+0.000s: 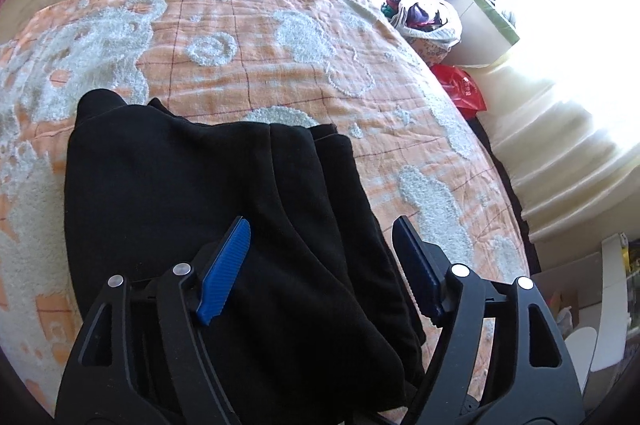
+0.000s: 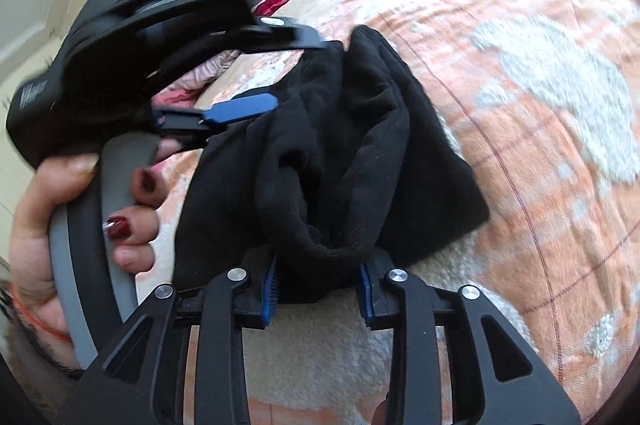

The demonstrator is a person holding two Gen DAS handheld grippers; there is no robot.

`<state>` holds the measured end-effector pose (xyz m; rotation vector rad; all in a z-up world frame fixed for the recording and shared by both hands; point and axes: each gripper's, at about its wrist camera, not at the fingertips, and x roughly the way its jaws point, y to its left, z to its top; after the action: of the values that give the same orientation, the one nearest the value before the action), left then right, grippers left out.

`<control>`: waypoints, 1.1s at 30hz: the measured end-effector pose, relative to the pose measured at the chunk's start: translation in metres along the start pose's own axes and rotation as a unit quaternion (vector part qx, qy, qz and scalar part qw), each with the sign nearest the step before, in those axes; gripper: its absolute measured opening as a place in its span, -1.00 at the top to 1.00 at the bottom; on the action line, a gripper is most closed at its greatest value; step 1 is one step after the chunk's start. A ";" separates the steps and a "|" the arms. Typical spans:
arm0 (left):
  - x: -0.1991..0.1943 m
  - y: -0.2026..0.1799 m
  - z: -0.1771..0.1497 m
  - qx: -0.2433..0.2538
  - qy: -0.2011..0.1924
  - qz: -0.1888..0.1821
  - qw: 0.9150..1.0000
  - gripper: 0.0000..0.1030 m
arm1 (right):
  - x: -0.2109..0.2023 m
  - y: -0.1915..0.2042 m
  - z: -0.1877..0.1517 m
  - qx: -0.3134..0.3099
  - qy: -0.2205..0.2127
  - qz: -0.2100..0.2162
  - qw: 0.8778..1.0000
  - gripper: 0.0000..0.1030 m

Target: Fold small clothes

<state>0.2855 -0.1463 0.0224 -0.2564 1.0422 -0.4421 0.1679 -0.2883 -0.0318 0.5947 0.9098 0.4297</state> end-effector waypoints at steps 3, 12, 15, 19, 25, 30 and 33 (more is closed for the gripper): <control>-0.027 0.010 -0.002 0.005 -0.039 0.016 0.999 -0.33 | -0.010 -0.005 0.003 0.017 0.008 0.026 0.999 0.02; -0.066 0.071 -0.035 -0.010 -0.080 0.097 0.992 -0.33 | 0.003 0.001 0.049 0.011 0.059 0.057 0.997 -0.62; -0.064 0.081 -0.046 -0.007 -0.078 0.110 0.991 -0.33 | 0.018 -0.006 0.068 0.021 0.081 0.072 0.994 -0.62; -0.055 0.082 -0.052 -0.002 -0.070 0.110 0.991 -0.33 | 0.036 -0.014 0.088 0.023 0.106 0.096 0.989 -0.61; -0.047 0.073 -0.057 0.011 -0.071 0.115 0.991 -0.33 | 0.053 -0.010 0.115 -0.015 0.118 0.089 0.989 -0.34; -0.042 0.063 -0.058 0.025 -0.066 0.119 0.990 -0.33 | 0.062 0.009 0.115 -0.111 0.108 0.038 0.987 0.61; -0.044 0.056 -0.057 0.031 -0.069 0.120 0.990 -0.33 | 0.044 0.026 0.119 -0.167 0.066 0.032 0.983 0.68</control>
<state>0.2294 -0.0758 0.0056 -0.1032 0.9093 -0.2351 0.2886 -0.2784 0.0149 0.2899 0.9220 0.6705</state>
